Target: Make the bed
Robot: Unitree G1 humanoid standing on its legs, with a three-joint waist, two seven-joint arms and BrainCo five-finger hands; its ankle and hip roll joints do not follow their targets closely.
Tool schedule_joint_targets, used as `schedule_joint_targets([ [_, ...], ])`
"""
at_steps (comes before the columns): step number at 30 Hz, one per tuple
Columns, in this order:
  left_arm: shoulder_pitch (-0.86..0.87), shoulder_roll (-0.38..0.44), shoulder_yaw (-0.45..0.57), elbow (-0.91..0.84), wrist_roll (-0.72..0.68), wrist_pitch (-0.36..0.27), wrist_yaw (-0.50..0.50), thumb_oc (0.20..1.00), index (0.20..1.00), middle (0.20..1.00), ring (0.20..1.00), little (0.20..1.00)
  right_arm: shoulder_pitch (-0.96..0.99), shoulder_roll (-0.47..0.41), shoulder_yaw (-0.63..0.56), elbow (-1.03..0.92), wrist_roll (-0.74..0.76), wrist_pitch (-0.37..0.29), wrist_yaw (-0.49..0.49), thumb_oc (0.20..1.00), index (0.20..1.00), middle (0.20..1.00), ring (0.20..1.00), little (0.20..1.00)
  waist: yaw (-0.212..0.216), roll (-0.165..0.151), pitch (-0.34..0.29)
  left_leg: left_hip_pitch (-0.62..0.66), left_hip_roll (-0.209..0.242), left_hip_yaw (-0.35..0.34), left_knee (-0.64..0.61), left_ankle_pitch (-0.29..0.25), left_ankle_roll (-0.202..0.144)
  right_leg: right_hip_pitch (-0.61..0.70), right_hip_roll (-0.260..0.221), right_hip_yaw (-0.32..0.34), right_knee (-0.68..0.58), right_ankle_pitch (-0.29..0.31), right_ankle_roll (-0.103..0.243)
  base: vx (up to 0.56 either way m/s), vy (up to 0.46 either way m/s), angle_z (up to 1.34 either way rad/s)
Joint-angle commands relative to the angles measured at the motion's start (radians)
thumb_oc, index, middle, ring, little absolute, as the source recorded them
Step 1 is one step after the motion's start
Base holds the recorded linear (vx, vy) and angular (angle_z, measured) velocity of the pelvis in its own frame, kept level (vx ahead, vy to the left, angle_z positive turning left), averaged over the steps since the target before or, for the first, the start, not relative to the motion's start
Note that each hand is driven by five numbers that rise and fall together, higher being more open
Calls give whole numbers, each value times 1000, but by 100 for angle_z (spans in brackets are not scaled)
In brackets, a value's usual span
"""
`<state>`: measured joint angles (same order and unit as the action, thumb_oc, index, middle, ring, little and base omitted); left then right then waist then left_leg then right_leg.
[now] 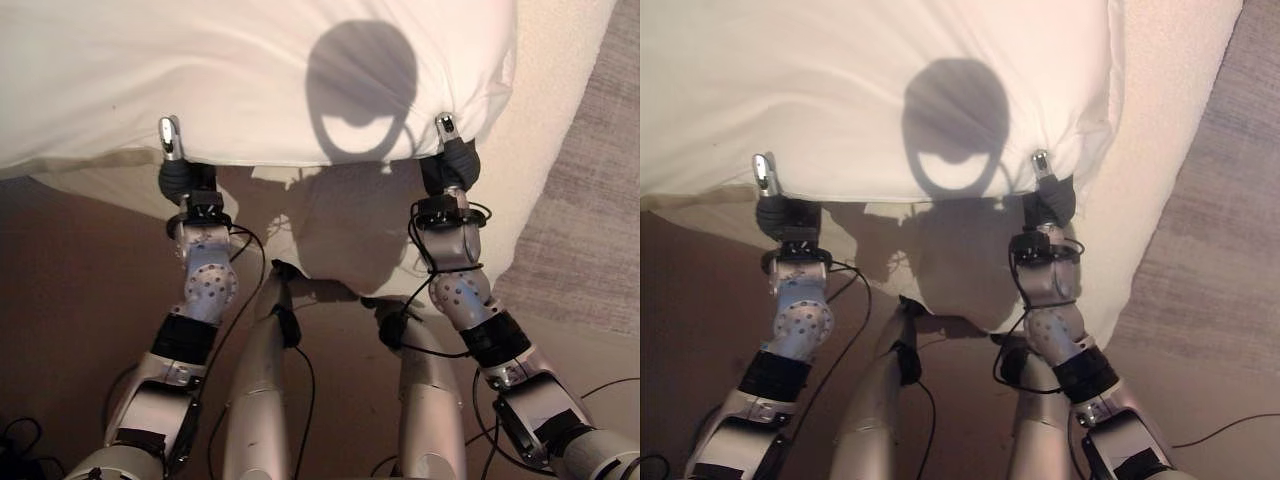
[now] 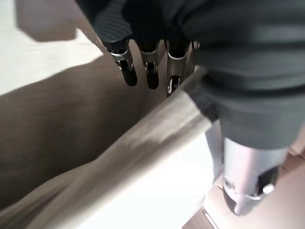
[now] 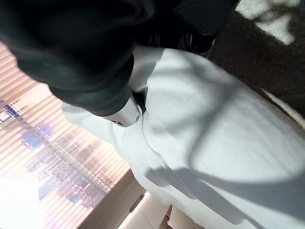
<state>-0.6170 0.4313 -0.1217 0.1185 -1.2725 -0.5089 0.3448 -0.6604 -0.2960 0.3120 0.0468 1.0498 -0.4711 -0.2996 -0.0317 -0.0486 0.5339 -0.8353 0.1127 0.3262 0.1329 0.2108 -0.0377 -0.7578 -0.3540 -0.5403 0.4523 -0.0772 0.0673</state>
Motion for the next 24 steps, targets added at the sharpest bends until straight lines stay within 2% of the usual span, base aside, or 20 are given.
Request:
schedule_joint_targets([
  [1, -17, 71, 164, 10, 77, -86, -2, 1000, 1000, 1000, 1000, 1000, 113, -85, -141, -104, -21, -48, 31, 200, 200, 200, 200, 200, 10, 23, -14, 101, 13, 44, 116, -236, 8, -48, -25, 34, -61, 166, 127, 4, 53, 1],
  [4, -2, 98, 183, 18, 98, -82, -4, 1000, 1000, 1000, 1000, 1000, 130, -100, -145, -101, -21, -40, 41, 200, 200, 200, 200, 200, 12, 30, -14, 103, 9, 42, 120, -238, 11, -48, -28, 40, -54, 164, 126, 1, 57, 0],
  [9, -29, 192, 181, 51, 148, -64, -14, 1000, 1000, 1000, 1000, 1000, 162, -137, -141, -76, -10, -12, 93, 200, 200, 200, 200, 200, 10, 43, -14, 110, -1, 43, 134, -247, 17, -51, -36, 53, -28, 152, 125, -1, 68, 1],
  [10, -40, 214, 181, 64, 157, -59, -18, 338, 338, 338, 338, 338, 172, -145, -140, -68, -12, -4, 101, 200, 200, 200, 200, 200, 7, 45, -14, 113, -4, 45, 135, -249, 18, -50, -37, 57, -24, 151, 126, 1, 94, 3],
  [11, -64, 254, 170, 73, 168, -60, -25, 200, 200, 200, 200, 200, 194, -155, -136, -64, -15, 6, 119, 200, 200, 200, 200, 200, 2, 49, -14, 118, -6, 47, 136, -251, 19, -50, -42, 60, -17, 152, 129, 0, 70, 3],
  [16, -58, 284, 179, 92, 176, -58, -67, 200, 200, 200, 200, 200, 250, -158, -161, -66, 1, 19, 159, 200, 200, 200, 200, 200, -1, 49, -14, 128, -12, 55, 141, -257, 22, -42, -51, 63, -10, 157, 138, 0, 74, 3],
  [22, 28, 232, 241, 82, 172, -63, -87, 200, 200, 200, 200, 200, 304, -138, -210, -59, 15, 14, 161, 200, 200, 200, 200, 200, -8, 51, -14, 214, -25, 65, 126, -269, 32, 4, -70, 80, -3, 184, 155, 4, 100, -1],
  [24, 60, 203, 257, 75, 166, -60, -97, 200, 200, 200, 200, 200, 326, -127, -228, -56, 13, 17, 155, 200, 200, 200, 200, 200, -21, 54, -14, 285, -37, 74, 117, -280, 47, 24, -85, 121, 32, 202, 164, 35, 204, -3],
])
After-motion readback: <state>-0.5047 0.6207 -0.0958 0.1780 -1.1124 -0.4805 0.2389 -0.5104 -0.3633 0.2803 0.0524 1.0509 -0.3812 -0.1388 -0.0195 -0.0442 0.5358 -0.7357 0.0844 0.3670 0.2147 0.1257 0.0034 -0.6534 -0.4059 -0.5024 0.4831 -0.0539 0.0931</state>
